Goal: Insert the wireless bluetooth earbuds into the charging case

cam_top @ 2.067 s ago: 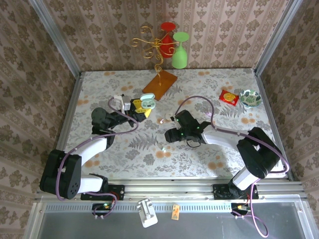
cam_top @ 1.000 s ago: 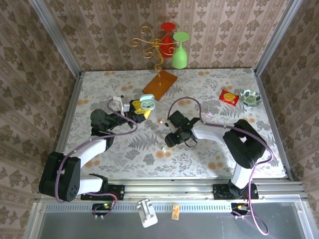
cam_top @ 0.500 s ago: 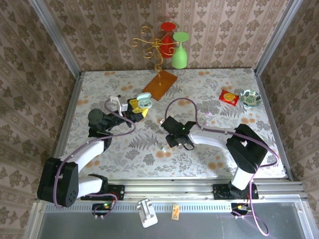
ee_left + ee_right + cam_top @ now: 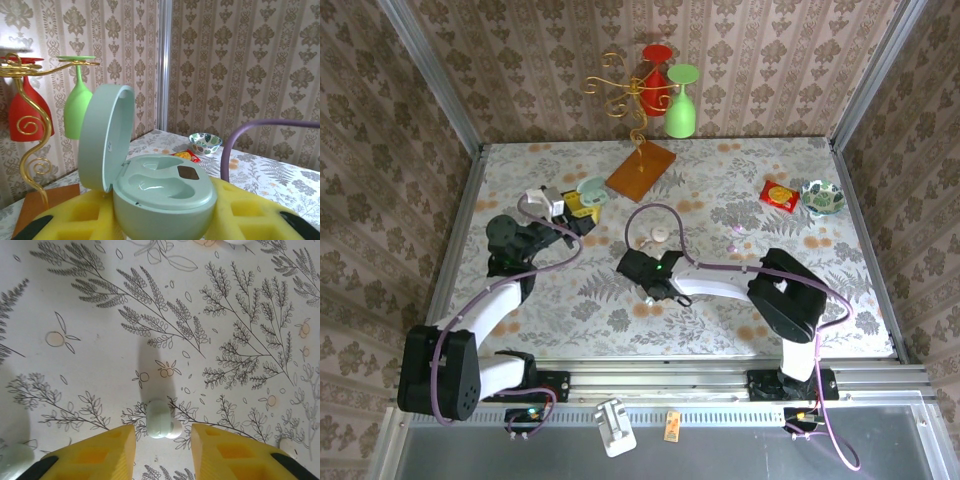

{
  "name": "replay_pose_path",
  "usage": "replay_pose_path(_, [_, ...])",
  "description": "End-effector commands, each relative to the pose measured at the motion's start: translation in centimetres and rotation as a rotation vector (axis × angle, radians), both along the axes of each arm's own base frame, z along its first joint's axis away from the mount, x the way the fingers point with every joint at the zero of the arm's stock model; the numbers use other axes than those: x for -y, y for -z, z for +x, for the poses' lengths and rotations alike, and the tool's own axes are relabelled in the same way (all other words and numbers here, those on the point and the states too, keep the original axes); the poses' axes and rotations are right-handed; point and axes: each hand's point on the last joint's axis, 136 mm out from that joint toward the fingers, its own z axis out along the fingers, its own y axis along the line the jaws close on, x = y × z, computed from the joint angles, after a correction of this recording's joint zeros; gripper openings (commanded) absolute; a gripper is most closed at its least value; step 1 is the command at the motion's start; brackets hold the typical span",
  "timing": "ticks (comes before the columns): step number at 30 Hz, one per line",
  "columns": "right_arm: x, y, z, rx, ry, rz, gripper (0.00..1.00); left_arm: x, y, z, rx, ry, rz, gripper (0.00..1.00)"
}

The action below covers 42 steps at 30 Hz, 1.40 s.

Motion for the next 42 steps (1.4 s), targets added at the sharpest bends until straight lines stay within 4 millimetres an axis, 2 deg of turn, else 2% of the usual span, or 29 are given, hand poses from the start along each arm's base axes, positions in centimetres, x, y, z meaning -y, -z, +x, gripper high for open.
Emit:
replay_pose_path(1, [1.0,-0.4,0.5,0.032,0.01,-0.095,0.35,-0.5,-2.3,-0.1,0.085,-0.027,-0.001,0.33])
replay_pose_path(17, [-0.1,1.4,0.3,-0.044,-0.051,-0.135,0.28,-0.6,-2.3,-0.2,0.087,-0.024,0.001,0.33])
replay_pose_path(25, [0.0,2.1,0.4,-0.059,-0.066,-0.171,0.27,-0.5,-2.2,-0.3,0.085,-0.02,0.002,0.33])
replay_pose_path(30, [0.0,2.6,0.3,-0.07,-0.072,-0.184,0.22,-0.5,-2.1,-0.3,0.084,-0.017,0.002,0.33])
replay_pose_path(42, [0.6,3.4,0.4,-0.095,-0.077,-0.214,0.22,-0.5,-2.1,-0.4,0.085,-0.014,0.0,0.33])
